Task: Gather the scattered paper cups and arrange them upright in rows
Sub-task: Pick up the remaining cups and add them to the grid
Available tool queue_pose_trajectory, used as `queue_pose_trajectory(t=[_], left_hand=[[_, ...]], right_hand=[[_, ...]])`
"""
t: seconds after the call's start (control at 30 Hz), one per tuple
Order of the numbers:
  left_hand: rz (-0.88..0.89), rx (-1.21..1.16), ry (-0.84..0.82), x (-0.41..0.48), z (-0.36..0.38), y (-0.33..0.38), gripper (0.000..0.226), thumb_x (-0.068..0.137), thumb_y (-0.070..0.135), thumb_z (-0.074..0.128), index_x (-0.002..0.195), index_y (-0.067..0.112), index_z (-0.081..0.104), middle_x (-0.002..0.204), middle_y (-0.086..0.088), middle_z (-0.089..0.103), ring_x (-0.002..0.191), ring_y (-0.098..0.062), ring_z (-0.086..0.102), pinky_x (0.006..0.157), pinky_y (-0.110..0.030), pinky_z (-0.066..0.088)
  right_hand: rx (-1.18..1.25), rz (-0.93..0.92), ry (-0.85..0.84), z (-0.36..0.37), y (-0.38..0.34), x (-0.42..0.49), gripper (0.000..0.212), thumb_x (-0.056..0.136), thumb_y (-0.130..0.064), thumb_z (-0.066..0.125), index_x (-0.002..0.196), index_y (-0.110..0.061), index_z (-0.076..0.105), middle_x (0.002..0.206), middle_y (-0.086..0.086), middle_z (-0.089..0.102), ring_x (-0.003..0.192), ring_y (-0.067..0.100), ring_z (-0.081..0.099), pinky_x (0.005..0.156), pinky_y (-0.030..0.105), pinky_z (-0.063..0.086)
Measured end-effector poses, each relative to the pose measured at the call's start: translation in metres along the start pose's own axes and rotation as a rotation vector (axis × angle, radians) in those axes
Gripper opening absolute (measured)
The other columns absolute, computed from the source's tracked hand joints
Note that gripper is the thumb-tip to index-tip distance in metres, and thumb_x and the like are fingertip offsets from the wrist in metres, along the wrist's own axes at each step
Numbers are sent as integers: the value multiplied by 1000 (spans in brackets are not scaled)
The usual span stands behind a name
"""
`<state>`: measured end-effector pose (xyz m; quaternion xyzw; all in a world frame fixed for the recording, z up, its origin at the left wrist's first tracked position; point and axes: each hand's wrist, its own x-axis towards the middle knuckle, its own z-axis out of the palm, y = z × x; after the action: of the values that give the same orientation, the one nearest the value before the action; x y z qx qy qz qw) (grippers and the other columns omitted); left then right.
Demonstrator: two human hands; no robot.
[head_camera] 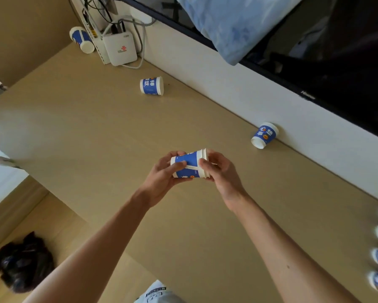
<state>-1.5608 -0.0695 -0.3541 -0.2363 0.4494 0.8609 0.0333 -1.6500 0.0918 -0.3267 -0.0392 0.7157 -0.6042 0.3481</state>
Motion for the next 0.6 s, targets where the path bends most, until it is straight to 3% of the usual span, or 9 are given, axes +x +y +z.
queue_pose_trajectory(t=[0.07,0.2,0.27,0.43,0.53,0.6], left_hand=[[-12,36,-60,-10,18,-5,40,82,17,71,118,8,55,112,-10,65,99,-30,67,85,-40,56],[65,531,-178,-22,54,-14,49,73,20,81,114,12,54,103,-15,68,81,-28,68,75,-40,57],[109,610,-238,-28,75,-20,53,70,19,84,114,13,55,100,-15,68,74,-25,68,67,-38,57],[158,672,-319,-47,132,-44,50,74,15,82,117,8,57,97,-14,67,73,-21,67,66,-34,57],[161,688,-327,-63,171,-63,49,74,10,80,116,4,56,100,-22,65,74,-24,66,66,-35,56],[163,690,-332,-75,198,-78,49,75,9,79,118,4,56,103,-25,63,77,-25,65,68,-38,57]], right_hand=[[-1,-35,26,-18,2,-18,35,75,-41,73,106,-25,73,101,-3,76,90,13,70,82,36,55],[-42,-81,75,-56,10,-59,48,68,-50,75,110,-28,73,106,-6,76,98,11,71,81,26,54],[-78,-101,83,-76,15,-80,45,70,-52,75,110,-32,72,108,-8,75,102,12,71,84,25,53],[-82,-117,131,-133,31,-128,51,70,-58,77,113,-32,72,111,-4,74,106,17,69,94,41,56],[-20,-156,196,-172,43,-158,48,69,-48,79,112,-29,71,113,2,73,108,24,68,98,54,54],[67,-165,240,-199,51,-180,57,63,-45,82,117,-32,67,120,8,68,116,28,64,103,56,50]])
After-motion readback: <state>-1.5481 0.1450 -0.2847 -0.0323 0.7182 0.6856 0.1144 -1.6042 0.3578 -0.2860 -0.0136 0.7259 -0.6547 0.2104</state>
